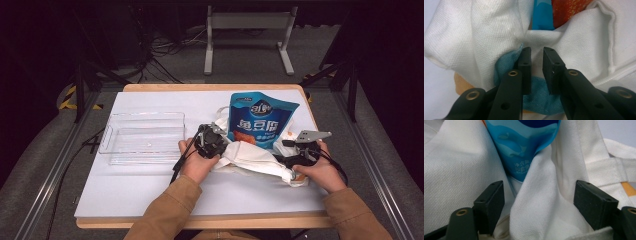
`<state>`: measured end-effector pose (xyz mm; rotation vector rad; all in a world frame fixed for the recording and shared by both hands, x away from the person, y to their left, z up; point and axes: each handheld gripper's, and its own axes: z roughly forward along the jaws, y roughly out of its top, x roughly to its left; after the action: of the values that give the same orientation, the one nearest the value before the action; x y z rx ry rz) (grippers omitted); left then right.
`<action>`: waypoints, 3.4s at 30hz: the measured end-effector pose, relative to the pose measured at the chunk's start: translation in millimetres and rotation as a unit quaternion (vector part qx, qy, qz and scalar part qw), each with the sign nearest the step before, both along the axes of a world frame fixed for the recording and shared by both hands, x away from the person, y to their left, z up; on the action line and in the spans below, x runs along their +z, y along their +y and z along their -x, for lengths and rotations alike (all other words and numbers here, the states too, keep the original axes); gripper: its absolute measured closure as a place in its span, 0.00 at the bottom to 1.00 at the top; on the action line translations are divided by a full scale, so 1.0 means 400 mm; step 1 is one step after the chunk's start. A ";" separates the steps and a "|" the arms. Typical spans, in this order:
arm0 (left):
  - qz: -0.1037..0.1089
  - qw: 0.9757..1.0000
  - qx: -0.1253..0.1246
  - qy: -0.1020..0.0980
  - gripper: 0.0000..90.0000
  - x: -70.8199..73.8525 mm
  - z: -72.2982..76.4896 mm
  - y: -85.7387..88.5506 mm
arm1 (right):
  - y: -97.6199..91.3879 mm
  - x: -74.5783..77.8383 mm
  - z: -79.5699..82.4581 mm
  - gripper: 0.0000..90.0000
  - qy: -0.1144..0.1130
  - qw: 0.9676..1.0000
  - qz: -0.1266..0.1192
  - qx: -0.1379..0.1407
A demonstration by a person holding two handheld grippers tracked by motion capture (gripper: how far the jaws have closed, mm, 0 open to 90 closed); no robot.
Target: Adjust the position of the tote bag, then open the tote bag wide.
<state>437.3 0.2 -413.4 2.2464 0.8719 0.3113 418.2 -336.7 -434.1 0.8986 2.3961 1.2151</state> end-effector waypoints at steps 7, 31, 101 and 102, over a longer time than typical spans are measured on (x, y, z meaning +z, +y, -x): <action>0.059 0.998 -0.008 0.017 0.72 0.032 -0.003 0.022 | -0.019 0.033 0.004 0.30 0.003 0.999 -0.038 -0.012; 0.145 0.986 -0.048 -0.063 0.41 0.164 -0.005 0.089 | -0.019 0.231 0.086 0.31 -0.088 0.995 -0.052 -0.013; 0.251 0.948 -0.175 -0.080 0.57 0.146 -0.122 -0.067 | 0.021 0.317 0.183 0.35 -0.130 0.990 -0.052 -0.005; 0.251 0.948 -0.176 -0.079 0.60 0.145 -0.123 -0.066 | 0.022 0.317 0.183 0.35 -0.130 0.990 -0.053 -0.004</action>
<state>486.4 -26.2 -355.4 1.8207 0.3921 0.0843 344.9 -328.0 -307.5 0.7275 2.1389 1.3750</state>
